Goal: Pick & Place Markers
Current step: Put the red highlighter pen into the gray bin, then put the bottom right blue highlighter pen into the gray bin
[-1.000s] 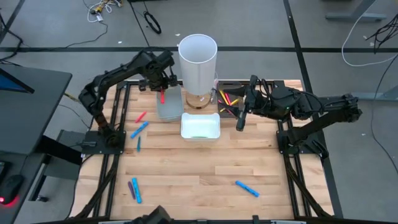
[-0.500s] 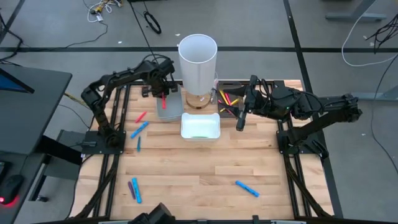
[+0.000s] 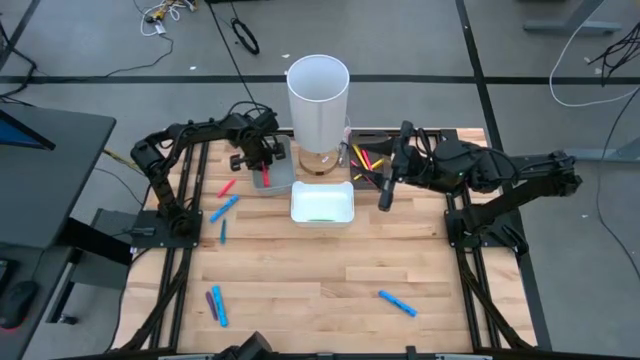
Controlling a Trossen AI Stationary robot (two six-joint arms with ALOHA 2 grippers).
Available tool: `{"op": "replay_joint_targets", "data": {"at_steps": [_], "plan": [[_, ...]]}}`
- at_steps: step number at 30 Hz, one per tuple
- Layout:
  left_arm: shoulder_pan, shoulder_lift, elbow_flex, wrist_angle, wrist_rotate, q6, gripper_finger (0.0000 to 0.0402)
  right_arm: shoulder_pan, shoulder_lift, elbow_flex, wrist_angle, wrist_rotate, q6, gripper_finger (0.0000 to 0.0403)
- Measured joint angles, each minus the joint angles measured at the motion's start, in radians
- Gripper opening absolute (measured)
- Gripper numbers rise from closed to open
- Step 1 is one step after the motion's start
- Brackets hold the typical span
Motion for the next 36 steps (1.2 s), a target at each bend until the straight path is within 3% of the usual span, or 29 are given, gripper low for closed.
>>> {"op": "replay_joint_targets", "data": {"at_steps": [3,11,17,24,29,36], "plan": [[0.0,0.0,0.0,0.011,0.001,-0.002,0.0091,-0.005,0.003,0.0,0.001,0.0,0.004,0.0217],[0.0,0.0,0.0,0.016,-0.013,-0.022,0.021,-0.009,0.016,0.0,0.003,0.0,0.008,0.0217],[0.0,0.0,0.0,0.036,-0.013,-0.02,0.0266,-0.011,0.032,0.0,0.003,0.0,-0.004,0.0217],[0.0,0.0,0.022,0.071,0.037,0.005,0.0277,-0.011,0.038,0.0,-0.001,0.0,-0.01,0.0217],[-0.009,0.0,0.111,0.061,0.053,0.132,0.0271,-0.011,0.038,0.0,-0.002,0.0,-0.011,0.0217],[-0.034,0.0,0.29,-0.178,-0.084,0.287,0.0271,-0.011,0.038,0.0,-0.003,0.0,-0.011,0.0217]]}}
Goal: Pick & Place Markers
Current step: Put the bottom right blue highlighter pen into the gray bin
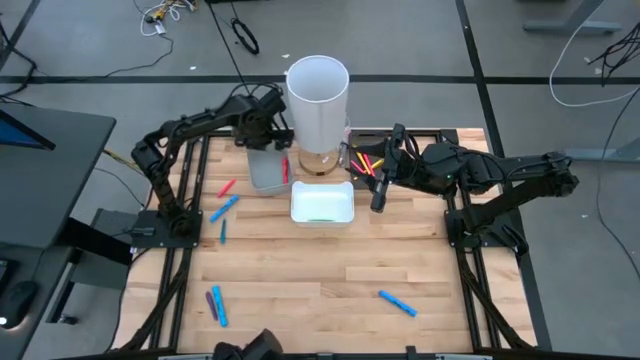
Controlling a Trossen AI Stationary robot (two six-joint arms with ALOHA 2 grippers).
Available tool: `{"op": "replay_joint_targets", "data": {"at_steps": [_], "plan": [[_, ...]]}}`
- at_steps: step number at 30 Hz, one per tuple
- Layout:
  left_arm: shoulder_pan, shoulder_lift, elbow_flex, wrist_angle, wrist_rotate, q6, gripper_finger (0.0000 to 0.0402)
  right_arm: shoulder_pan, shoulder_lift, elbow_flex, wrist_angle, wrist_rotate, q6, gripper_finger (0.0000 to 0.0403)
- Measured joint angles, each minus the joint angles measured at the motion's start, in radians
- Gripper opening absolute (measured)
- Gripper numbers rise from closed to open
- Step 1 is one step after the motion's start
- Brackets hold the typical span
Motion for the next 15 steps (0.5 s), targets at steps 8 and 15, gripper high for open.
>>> {"op": "replay_joint_targets", "data": {"at_steps": [8,15], "plan": [[-0.069,0.0,0.151,-0.284,-0.217,0.157,0.027,0.0,0.0,0.0,0.014,-0.001,0.0,0.0217],[-0.192,-0.017,0.202,-0.403,-0.267,0.337,0.027,0.0,0.0,0.0,0.024,-0.026,0.0,0.0217]]}}
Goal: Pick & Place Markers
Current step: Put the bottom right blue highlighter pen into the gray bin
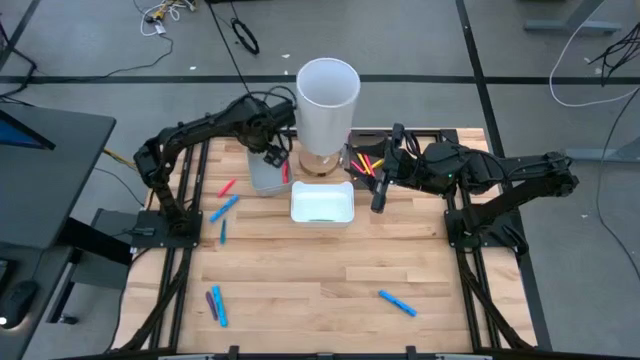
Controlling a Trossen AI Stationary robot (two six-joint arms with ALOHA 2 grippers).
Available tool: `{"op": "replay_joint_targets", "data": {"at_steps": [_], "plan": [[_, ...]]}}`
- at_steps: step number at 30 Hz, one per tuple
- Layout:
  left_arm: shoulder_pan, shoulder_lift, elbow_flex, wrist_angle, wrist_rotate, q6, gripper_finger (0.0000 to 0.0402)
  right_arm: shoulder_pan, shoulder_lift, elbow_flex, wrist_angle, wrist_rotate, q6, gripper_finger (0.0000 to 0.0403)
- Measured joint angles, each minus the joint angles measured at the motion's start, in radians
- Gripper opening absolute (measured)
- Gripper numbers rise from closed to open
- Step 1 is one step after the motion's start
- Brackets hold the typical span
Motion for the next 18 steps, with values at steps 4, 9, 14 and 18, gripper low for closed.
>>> {"op": "replay_joint_targets", "data": {"at_steps": [4,9,14,18], "plan": [[-0.097,-0.034,0.001,-0.003,-0.002,0.117,0.027,0.0,0.0,0.0,0.001,0.0,0.0,0.0217],[-0.185,-0.074,0.001,-0.01,-0.089,0.126,0.027,0.0,0.0,0.0,-0.004,-0.001,-0.005,0.0217],[-0.184,-0.121,0.001,-0.004,-0.092,0.082,0.027,0.0,0.0,0.0,0.013,-0.001,-0.033,0.0217],[-0.19,-0.154,0.001,-0.003,-0.091,0.086,0.027,0.0,0.0,0.0,0.025,-0.001,-0.032,0.0217]]}}
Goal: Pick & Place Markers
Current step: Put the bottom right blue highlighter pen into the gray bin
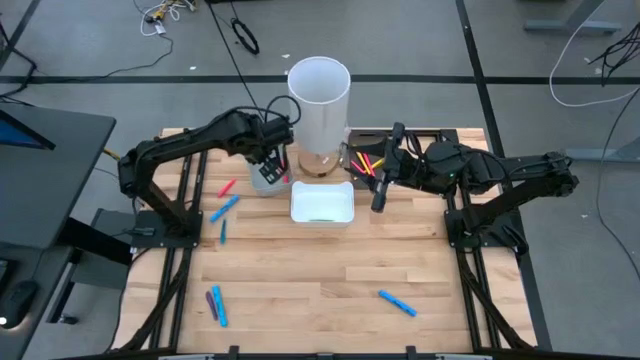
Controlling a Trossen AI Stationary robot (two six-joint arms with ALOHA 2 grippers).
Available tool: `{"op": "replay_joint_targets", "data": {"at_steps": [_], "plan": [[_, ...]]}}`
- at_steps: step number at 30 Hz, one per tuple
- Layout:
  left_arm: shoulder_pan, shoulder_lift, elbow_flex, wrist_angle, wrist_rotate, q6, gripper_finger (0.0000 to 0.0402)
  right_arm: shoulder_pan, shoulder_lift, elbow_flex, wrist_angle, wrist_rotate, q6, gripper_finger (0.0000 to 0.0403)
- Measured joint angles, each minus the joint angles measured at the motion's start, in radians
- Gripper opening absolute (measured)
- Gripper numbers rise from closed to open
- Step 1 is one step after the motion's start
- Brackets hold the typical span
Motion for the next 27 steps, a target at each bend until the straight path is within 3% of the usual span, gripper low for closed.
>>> {"op": "replay_joint_targets", "data": {"at_steps": [5,10,13,18,27], "plan": [[-0.035,-0.054,0.0,0.002,0.038,0.039,0.027,0.0,0.0,0.0,-0.001,0.0,0.001,0.0217],[-0.097,-0.137,0.0,0.038,0.182,0.044,0.0271,0.0,0.0,0.0,-0.002,-0.003,0.003,0.0217],[-0.154,-0.194,0.0,0.119,0.241,0.056,0.027,0.0,0.0,0.0,-0.007,-0.063,0.032,0.0217],[-0.257,-0.294,0.0,0.306,0.247,0.07,0.027,0.005,0.0,0.0,-0.027,-0.142,0.129,0.0217],[-0.447,-0.446,0.001,0.626,0.157,0.088,0.027,0.045,-0.018,0.0,-0.031,-0.147,0.427,0.0217]]}}
